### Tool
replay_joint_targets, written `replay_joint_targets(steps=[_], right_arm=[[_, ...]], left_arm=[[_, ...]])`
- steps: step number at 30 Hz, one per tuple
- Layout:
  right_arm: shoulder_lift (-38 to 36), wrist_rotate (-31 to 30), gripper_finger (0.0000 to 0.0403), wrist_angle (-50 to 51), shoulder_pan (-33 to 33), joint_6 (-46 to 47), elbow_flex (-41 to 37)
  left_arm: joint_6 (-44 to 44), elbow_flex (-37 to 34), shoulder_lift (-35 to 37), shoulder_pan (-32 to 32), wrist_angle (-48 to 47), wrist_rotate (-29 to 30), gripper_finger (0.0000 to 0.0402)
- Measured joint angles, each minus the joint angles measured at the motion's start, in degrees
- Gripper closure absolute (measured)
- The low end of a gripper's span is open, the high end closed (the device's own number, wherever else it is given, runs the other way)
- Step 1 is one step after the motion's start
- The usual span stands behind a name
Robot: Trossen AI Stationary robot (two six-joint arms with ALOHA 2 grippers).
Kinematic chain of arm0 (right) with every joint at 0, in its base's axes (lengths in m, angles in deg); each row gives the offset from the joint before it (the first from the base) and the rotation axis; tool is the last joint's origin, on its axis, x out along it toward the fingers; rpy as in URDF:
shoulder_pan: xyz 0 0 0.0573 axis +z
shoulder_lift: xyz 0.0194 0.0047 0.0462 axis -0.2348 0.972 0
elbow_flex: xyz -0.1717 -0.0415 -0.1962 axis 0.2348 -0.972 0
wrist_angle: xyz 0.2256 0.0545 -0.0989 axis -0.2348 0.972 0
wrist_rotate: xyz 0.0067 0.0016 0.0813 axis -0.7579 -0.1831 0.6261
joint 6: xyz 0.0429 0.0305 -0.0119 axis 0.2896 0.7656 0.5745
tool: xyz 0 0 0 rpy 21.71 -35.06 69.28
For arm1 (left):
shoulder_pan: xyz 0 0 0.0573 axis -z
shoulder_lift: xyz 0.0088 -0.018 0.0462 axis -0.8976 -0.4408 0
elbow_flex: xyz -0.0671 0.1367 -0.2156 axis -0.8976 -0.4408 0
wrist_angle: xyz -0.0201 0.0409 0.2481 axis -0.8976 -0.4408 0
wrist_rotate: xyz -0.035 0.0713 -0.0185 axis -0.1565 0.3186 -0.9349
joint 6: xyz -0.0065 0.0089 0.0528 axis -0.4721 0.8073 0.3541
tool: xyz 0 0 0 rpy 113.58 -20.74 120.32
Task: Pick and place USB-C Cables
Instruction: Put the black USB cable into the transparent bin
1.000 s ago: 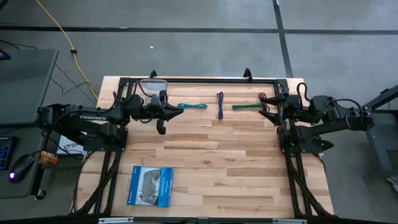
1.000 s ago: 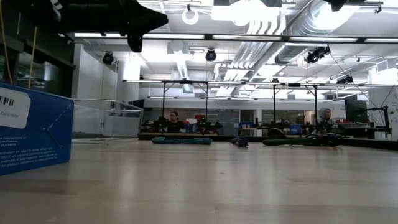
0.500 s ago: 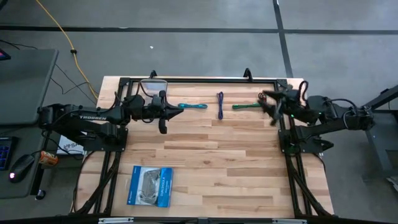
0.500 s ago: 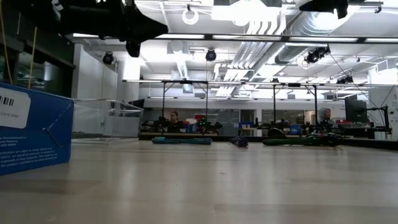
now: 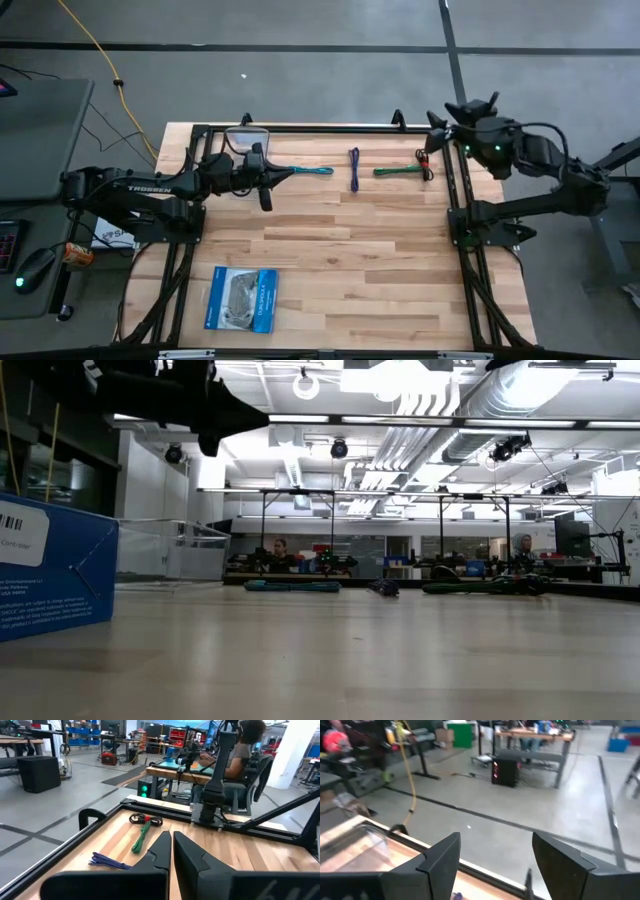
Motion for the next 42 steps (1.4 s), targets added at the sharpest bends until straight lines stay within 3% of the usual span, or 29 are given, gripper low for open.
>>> replay_joint_targets(steps=[5, 13, 19, 26, 32, 42], right_arm=[[2.00, 0.04, 0.0162, 5.81, -3.08, 5.97, 0.42], [8.36, 6.98, 0.0162, 24.32, -15.18, 14.50, 0.40], [12.01, 12.29, 0.0162, 26.87, -20.22, 14.02, -1.58], [11.76, 16.72, 0.0162, 20.40, -26.19, 10.36, -12.95], [11.00, 25.01, 0.0162, 4.12, -33.08, 6.99, -24.69], [11.02, 26.49, 0.0162, -11.93, -37.37, 11.24, -39.58]], left_arm=[[-0.01, 0.00, 0.00, 0.00, 0.02, 0.00, 0.0401], [-1.18, 0.00, 0.00, 0.00, 0.04, 0.00, 0.0401], [-1.54, 0.00, 0.00, 0.01, -0.02, -0.01, 0.0401], [-1.54, 0.00, 0.00, 0.04, -1.24, -0.02, 0.0401], [-1.54, 0.00, 0.00, 0.04, -1.25, -0.02, 0.0401], [-1.54, 0.00, 0.00, 0.02, -1.23, 0.00, 0.0401]])
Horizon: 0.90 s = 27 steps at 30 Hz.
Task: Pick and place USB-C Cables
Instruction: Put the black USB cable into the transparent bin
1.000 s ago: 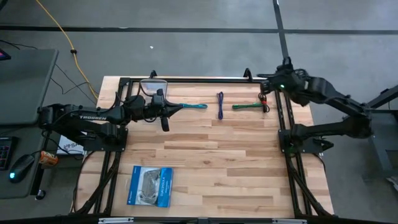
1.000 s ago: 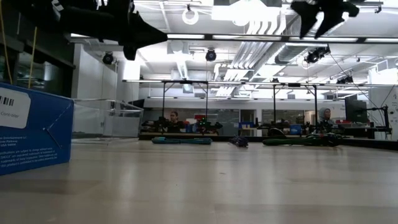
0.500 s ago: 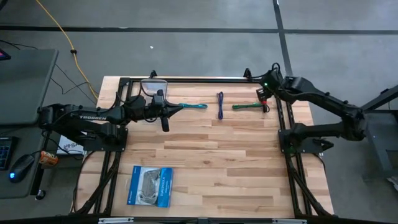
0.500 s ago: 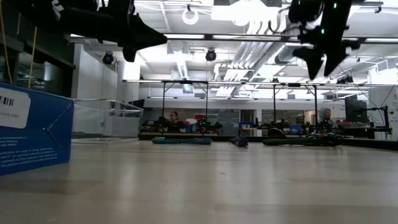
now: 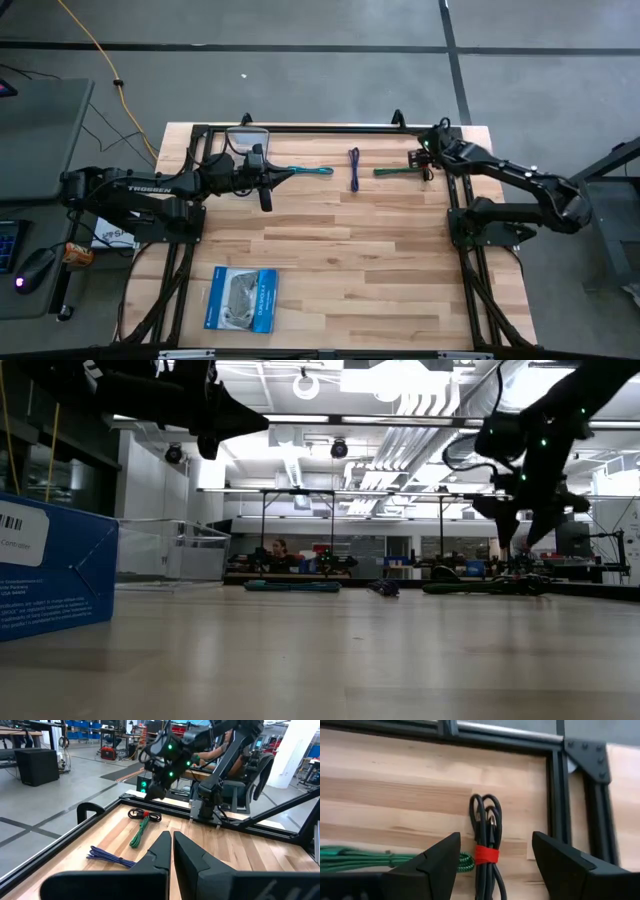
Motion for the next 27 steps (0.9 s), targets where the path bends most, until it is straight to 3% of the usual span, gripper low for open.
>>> replay_joint_targets(steps=[8, 17, 27], right_arm=[[0.05, -0.76, 0.0162, -8.64, 0.00, 3.47, -7.64], [0.44, -0.64, 0.0162, -16.12, 0.00, 5.62, -10.72], [12.29, -1.06, 0.0162, -24.07, 0.00, 6.26, -10.75]], left_arm=[[0.00, 0.00, 0.00, -0.02, 0.01, 0.00, 0.0401], [0.00, 0.00, 0.00, -0.02, 0.03, 0.02, 0.0401], [0.00, 0.00, 0.00, -0.02, 0.03, 0.02, 0.0401]])
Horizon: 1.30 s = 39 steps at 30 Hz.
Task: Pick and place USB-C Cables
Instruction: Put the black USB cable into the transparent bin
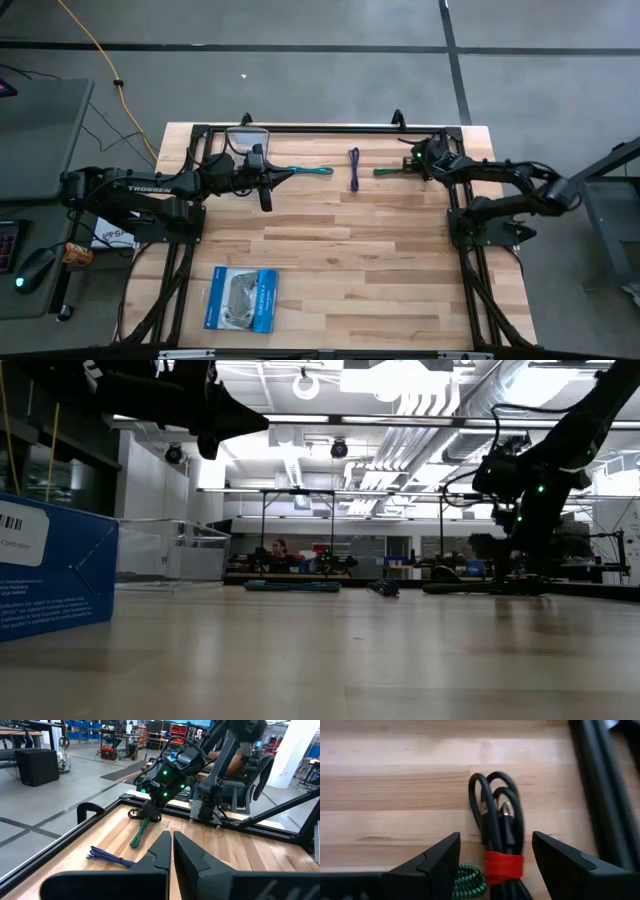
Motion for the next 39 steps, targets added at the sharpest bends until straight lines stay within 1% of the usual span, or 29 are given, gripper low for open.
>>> replay_joint_targets(steps=[4, 8, 18, 22, 30, 32, 39], right_arm=[[4.77, -0.50, 0.0162, -3.61, 0.00, -0.05, 0.00], [7.70, -1.70, 0.0162, -6.10, 0.05, 0.08, 0.16], [8.46, -1.79, 0.0168, -6.37, 0.02, 0.12, 0.15], [8.49, -1.37, 0.0200, -6.50, 0.02, 0.10, 0.15], [8.52, -1.03, 0.0309, -6.39, 0.07, -0.15, 0.15], [8.52, -1.14, 0.0329, -6.27, 0.07, -0.49, 0.15], [8.52, -1.12, 0.0332, -6.21, 0.07, -1.51, 0.11]], left_arm=[[0.00, 0.00, 0.00, 0.00, 0.00, 0.00, 0.0401], [0.00, 0.00, 0.00, 0.00, 0.00, 0.00, 0.0401], [0.00, 0.00, 0.00, 0.00, -0.01, 0.00, 0.0401], [0.00, 0.00, 0.00, 0.00, -0.02, 0.00, 0.0401], [0.00, 0.00, 0.00, 0.00, -0.02, 0.00, 0.0401], [0.00, 0.00, -0.02, 0.00, -0.02, 0.00, 0.0401], [0.00, 0.00, -0.02, 0.00, -0.02, 0.00, 0.0402]])
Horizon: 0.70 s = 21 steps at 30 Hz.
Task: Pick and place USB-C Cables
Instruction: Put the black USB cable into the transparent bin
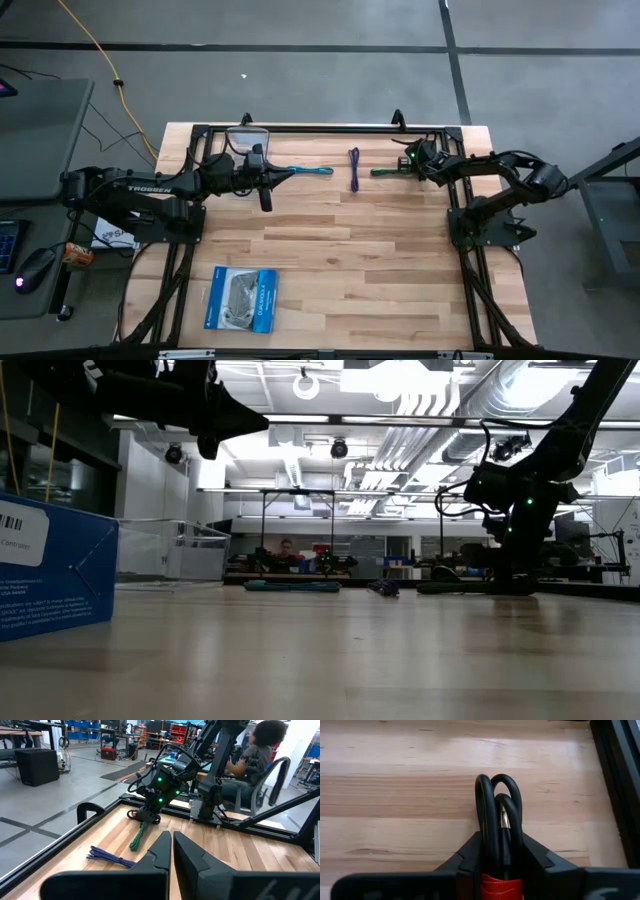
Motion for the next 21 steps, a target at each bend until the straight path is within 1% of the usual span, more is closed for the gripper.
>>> replay_joint_targets(steps=[4, 10, 13, 16, 21], right_arm=[[0.02, 0.02, 0.0324, 0.02, -0.02, -0.37, 0.00], [-1.28, -0.93, 0.0333, 0.58, -0.06, -3.62, -0.11], [-4.32, -1.98, 0.0333, 3.68, -0.13, -4.63, -0.18], [-8.43, -2.17, 0.0333, 3.57, -0.11, -5.15, 0.27], [-15.90, -0.13, 0.0333, 3.59, 1.83, -5.20, 0.31]], left_arm=[[0.00, 0.00, 0.00, 0.00, -0.02, 0.00, 0.0401], [0.02, 0.00, 0.00, 0.02, -0.01, 0.00, 0.0401], [0.02, 0.00, 0.00, 0.04, 0.00, 0.02, 0.0401], [0.02, 0.00, 0.00, 0.04, -0.01, 0.20, 0.0401], [0.02, 0.00, 0.00, 0.04, 0.00, 0.20, 0.0401]])
